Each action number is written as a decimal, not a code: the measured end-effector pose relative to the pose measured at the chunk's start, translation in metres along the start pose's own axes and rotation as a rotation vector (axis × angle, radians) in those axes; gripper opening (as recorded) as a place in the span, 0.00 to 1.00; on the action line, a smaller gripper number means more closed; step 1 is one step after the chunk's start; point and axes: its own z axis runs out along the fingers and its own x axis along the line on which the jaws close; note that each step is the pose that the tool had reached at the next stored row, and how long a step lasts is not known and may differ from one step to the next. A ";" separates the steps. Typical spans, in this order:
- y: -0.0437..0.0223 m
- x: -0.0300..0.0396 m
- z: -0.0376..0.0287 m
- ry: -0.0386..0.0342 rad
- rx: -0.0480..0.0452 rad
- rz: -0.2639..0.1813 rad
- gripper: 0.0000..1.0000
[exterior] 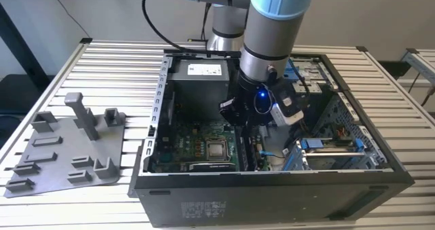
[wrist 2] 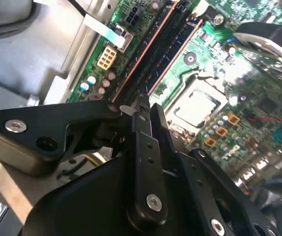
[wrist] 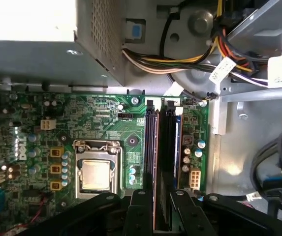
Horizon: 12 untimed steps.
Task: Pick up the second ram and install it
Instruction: 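Insert the second ram into the second slot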
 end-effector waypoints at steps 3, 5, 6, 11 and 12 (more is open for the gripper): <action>0.0000 0.0000 -0.0020 0.0001 0.0002 0.000 0.22; -0.0001 0.0000 -0.0020 0.0002 0.0007 0.000 0.22; -0.0001 0.0000 -0.0020 0.0002 0.0008 0.000 0.20; -0.0001 0.0000 -0.0020 0.0002 0.0015 0.000 0.11; -0.0001 0.0000 -0.0020 0.0002 0.0016 0.000 0.11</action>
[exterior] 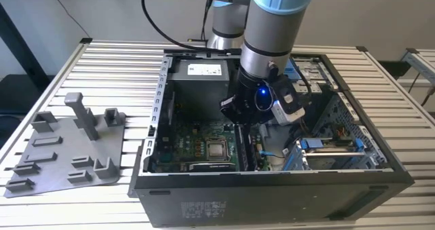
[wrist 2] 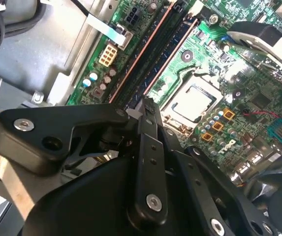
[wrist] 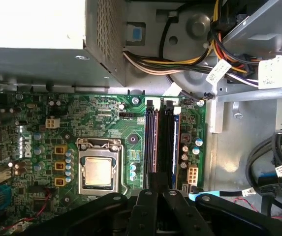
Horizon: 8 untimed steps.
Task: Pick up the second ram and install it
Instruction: 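Insert the second ram into the second slot, then press down the second ram until it locks into place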
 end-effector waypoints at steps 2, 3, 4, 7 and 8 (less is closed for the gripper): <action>0.0000 0.0000 0.0000 0.0000 0.0003 0.000 0.11; 0.0000 0.0000 0.0000 0.0000 0.0004 0.000 0.11; 0.0000 0.0000 0.0000 0.0000 0.0005 0.000 0.11; 0.0000 0.0000 0.0000 0.0000 0.0010 0.000 0.11; 0.0000 0.0000 0.0000 0.0000 0.0011 0.000 0.11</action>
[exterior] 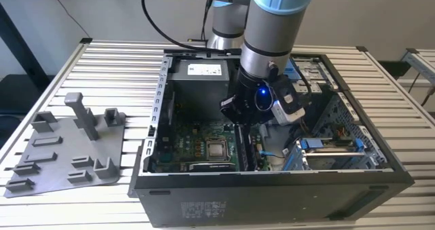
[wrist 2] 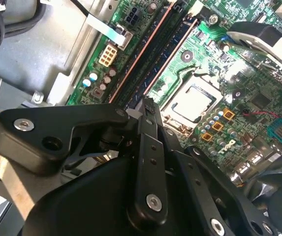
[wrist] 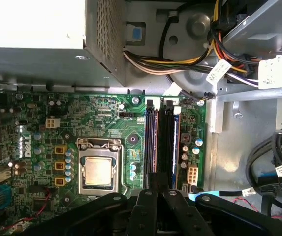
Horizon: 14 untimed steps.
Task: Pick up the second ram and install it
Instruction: 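Press down the second ram until it locks into place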
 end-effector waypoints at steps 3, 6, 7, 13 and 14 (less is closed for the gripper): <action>0.0000 0.0000 0.0000 0.0000 0.0004 0.000 0.11; 0.0000 0.0000 0.0000 0.0000 -0.0002 -0.020 0.11; 0.0000 0.0000 0.0000 0.0000 -0.0001 -0.036 0.11; 0.0000 0.0000 0.0000 -0.0004 0.0004 -0.144 0.11; 0.0000 0.0000 0.0000 -0.0004 0.0006 -0.163 0.11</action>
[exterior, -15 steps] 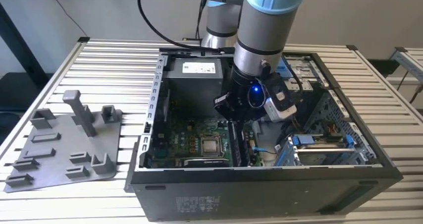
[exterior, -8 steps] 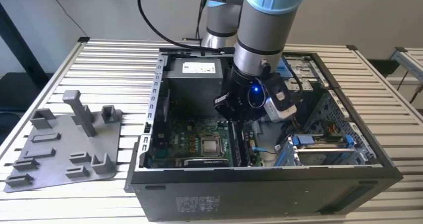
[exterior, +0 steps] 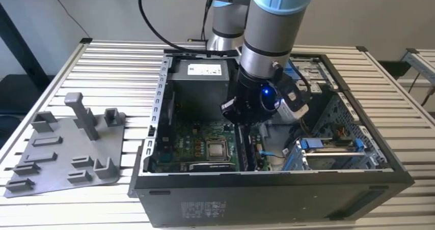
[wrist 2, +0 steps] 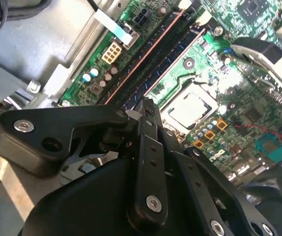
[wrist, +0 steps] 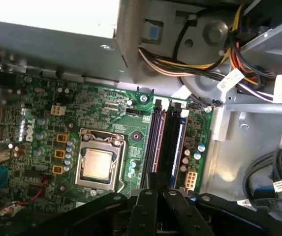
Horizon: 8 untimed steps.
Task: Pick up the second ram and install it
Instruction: 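Press down the second ram until it locks into place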
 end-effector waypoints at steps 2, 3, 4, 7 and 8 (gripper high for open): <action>0.0000 0.0000 0.0000 -0.0001 0.0002 -0.036 0.11; 0.0000 0.0000 0.0001 -0.0001 0.0002 -0.055 0.11; 0.0000 0.0000 0.0000 -0.0002 0.0004 -0.073 0.11; 0.0000 0.0000 0.0001 -0.0003 0.0006 -0.128 0.11; 0.0000 0.0000 0.0001 -0.0004 0.0007 -0.144 0.11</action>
